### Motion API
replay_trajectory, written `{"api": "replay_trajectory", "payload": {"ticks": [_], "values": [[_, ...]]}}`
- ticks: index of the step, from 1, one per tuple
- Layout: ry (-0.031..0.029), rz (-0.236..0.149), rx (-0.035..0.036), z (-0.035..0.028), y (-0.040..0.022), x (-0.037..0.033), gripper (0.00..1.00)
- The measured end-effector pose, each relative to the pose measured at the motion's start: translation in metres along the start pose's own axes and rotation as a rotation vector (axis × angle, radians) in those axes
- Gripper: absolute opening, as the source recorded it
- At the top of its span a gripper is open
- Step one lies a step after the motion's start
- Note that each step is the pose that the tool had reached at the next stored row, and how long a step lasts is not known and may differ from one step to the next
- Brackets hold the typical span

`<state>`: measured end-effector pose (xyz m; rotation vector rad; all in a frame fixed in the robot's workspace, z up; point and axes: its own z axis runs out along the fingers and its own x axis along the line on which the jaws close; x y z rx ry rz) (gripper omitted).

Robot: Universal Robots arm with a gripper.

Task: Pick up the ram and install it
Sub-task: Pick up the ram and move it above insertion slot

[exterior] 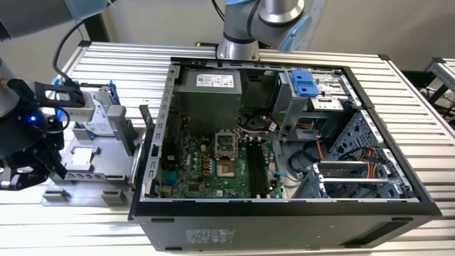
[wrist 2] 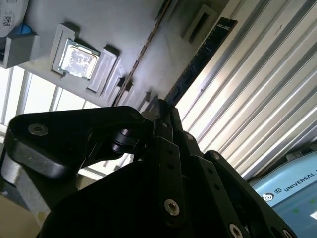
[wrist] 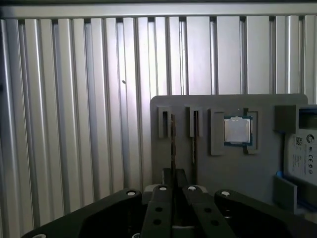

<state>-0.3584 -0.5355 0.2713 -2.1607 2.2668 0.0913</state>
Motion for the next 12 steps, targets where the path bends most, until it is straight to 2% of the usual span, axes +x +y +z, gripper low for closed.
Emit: {"api": "replay_trajectory", "payload": {"ticks": [12], "values": [[0.0,0.0,0.0,-0.0183,0.0007,-0.0009,0.0]]}}
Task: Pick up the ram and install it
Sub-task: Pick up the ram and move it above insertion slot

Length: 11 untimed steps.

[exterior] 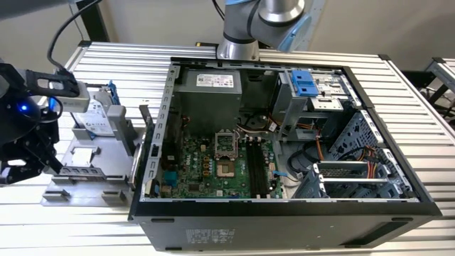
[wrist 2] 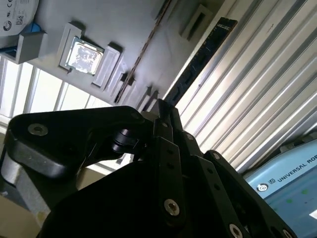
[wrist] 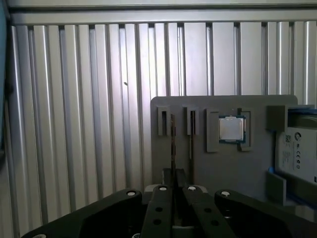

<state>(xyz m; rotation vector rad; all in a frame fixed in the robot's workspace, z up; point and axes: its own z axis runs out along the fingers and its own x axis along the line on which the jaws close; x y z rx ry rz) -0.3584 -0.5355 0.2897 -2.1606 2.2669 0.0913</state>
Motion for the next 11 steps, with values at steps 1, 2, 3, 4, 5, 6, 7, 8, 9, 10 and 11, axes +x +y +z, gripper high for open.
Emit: {"api": "replay_trajectory", "payload": {"ticks": [1,2,3,4,5,6,7,8,9,10,11], "values": [[-0.0001,0.0,0.0001,-0.0017,0.0,-0.0001,0.0],[0.0,0.0,0.0,-0.0034,0.0001,-0.0002,0.0],[0.0001,0.0,0.0,-0.0052,0.0002,-0.0003,0.0],[0.0001,0.0,-0.0001,-0.007,0.0003,-0.0003,0.0],[0.0001,0.0,0.0,-0.0088,0.0003,-0.0004,0.0],[0.0,0.0,0.0,-0.0112,0.0004,-0.0006,0.0],[0.0,0.0,0.0,-0.0134,0.0005,-0.0006,0.0],[0.0001,0.0,0.0,-0.0161,0.0006,-0.0008,0.0],[0.0001,0.0,0.0,-0.0189,0.0007,-0.0009,0.0],[0.0001,0.0,-0.0001,-0.0217,0.0007,-0.001,0.0],[0.0,0.0,0.0,-0.0246,0.0008,-0.0011,0.0]]}}
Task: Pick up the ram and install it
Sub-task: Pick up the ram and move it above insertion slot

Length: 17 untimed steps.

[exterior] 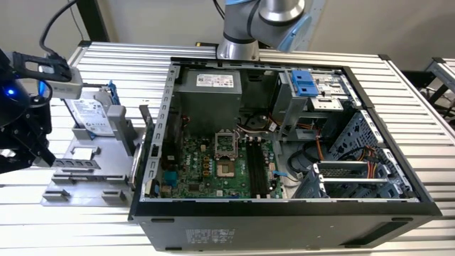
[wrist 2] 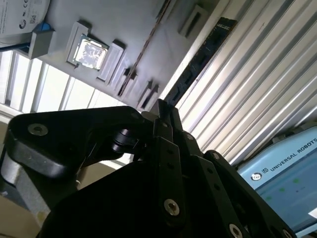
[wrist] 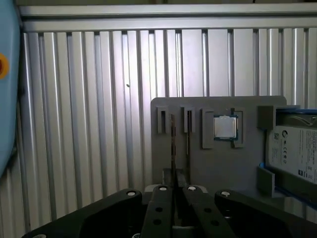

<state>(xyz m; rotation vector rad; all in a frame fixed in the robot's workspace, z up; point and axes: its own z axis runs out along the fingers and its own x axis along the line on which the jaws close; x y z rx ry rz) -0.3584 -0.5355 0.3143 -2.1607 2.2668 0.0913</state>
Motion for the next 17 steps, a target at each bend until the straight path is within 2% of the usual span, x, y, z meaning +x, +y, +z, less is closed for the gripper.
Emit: {"api": "replay_trajectory", "payload": {"ticks": [8,17], "values": [[0.0,0.0,0.0,-0.0223,0.0009,-0.0011,0.0],[0.0001,0.0,-0.0001,-0.0622,0.0024,-0.0029,0.0]]}}
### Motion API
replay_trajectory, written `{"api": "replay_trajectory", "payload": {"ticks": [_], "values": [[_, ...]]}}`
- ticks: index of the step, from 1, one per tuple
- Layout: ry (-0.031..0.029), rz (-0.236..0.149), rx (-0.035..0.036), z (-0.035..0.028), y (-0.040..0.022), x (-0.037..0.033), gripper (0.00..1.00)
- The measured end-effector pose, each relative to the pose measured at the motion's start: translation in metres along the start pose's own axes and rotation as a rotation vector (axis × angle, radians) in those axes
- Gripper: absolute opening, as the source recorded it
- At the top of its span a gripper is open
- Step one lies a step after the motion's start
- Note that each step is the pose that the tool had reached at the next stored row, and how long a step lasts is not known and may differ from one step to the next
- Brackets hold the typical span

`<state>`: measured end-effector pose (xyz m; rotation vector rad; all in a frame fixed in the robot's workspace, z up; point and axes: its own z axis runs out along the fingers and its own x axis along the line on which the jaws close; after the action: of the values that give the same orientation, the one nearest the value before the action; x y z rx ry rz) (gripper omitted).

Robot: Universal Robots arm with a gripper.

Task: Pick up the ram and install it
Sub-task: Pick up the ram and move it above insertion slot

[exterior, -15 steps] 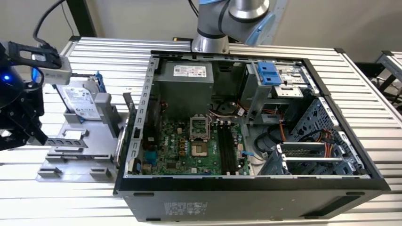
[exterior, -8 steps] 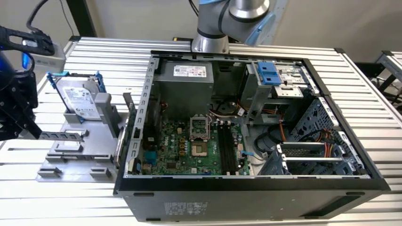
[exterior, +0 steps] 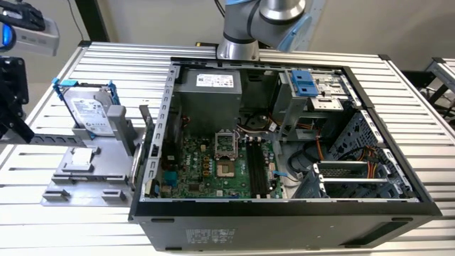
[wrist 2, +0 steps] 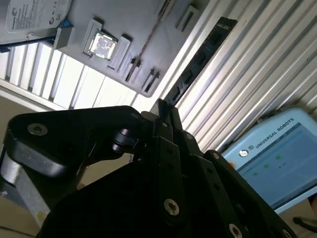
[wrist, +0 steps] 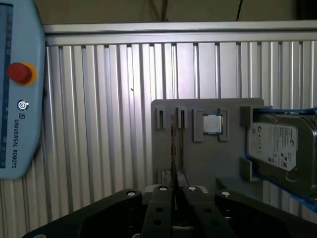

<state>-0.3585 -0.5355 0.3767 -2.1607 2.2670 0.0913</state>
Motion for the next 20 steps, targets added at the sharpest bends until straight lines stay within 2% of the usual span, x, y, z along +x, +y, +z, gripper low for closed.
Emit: {"api": "replay_trajectory", "payload": {"ticks": [4,13,16,20], "values": [[-0.0002,0.0,0.0002,-0.0183,0.0006,-0.0008,0.0],[-0.0021,0.0,0.0,-0.0192,0.0,-0.0009,0.0],[-0.002,0.0,-0.0002,-0.0194,-0.0041,-0.0011,0.0],[-0.0021,0.0,-0.0008,-0.0195,-0.0126,-0.0015,0.0]]}}
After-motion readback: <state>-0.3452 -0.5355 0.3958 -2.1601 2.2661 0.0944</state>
